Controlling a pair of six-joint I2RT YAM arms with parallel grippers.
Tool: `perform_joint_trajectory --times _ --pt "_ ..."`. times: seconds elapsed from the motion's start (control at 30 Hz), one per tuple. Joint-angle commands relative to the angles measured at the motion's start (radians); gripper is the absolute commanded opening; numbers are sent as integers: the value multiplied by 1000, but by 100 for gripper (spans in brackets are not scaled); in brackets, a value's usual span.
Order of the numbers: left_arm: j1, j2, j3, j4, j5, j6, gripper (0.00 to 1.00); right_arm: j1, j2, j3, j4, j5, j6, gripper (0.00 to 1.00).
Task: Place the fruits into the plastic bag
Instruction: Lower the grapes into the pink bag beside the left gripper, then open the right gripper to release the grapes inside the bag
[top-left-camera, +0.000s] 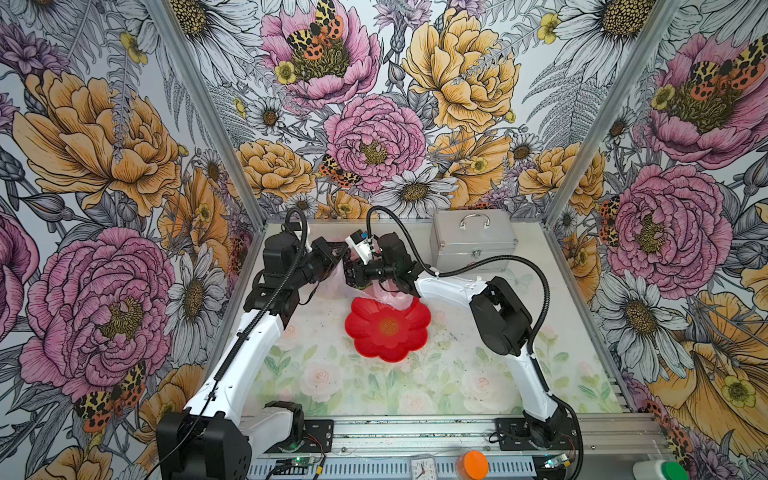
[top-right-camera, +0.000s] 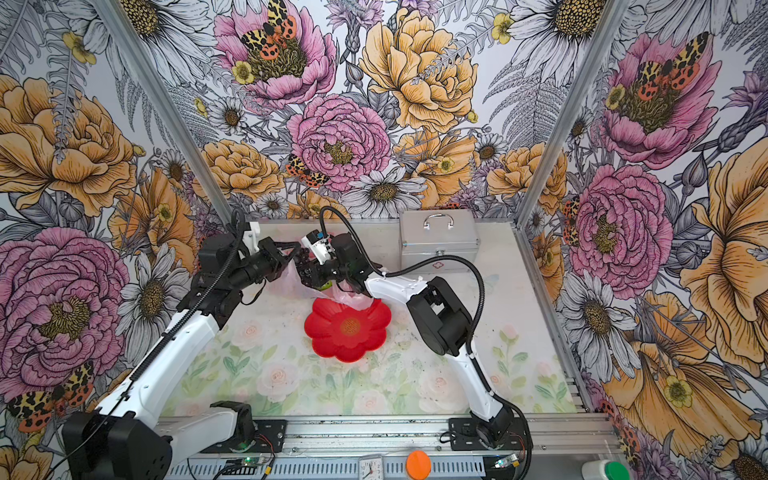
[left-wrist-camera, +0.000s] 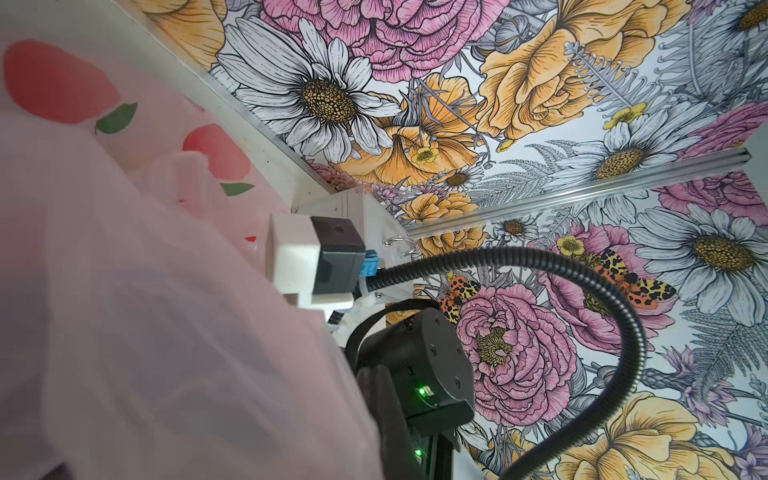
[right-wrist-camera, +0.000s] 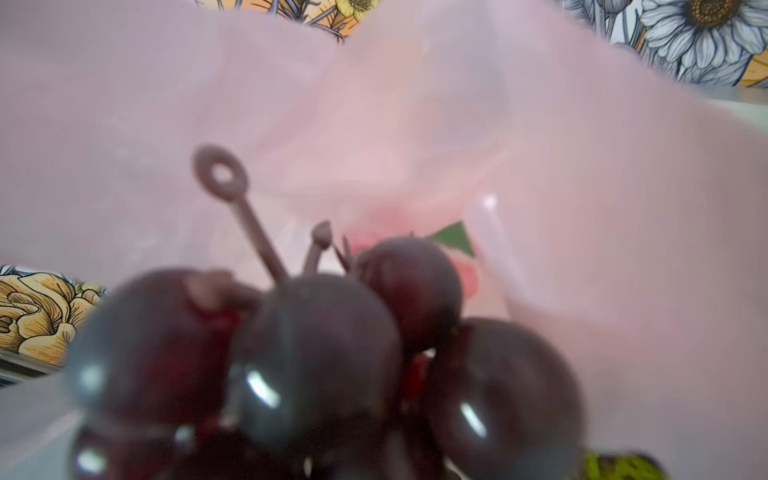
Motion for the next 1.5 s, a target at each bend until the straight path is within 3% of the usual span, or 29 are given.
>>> perform_joint_trajectory --times 0.0,0.2,0.47,0.53,0.7,1.3,1.47 --pt "7 7 33 60 36 2 0 8 32 81 -93 7 -44 13" --pt "2 14 31 83 48 3 0 10 63 147 -195 47 -75 20" --pt "2 11 26 79 50 8 0 6 77 197 -248 86 -104 41" --pt "3 9 25 75 51 9 0 4 75 202 -251 93 -105 54" --pt "3 2 18 73 49 9 0 0 54 205 -272 110 -133 99" --pt "14 -12 11 69 40 2 0 -96 -131 103 -390 233 -166 100" --pt "18 -21 5 48 38 12 0 -132 -188 86 -433 276 -113 99"
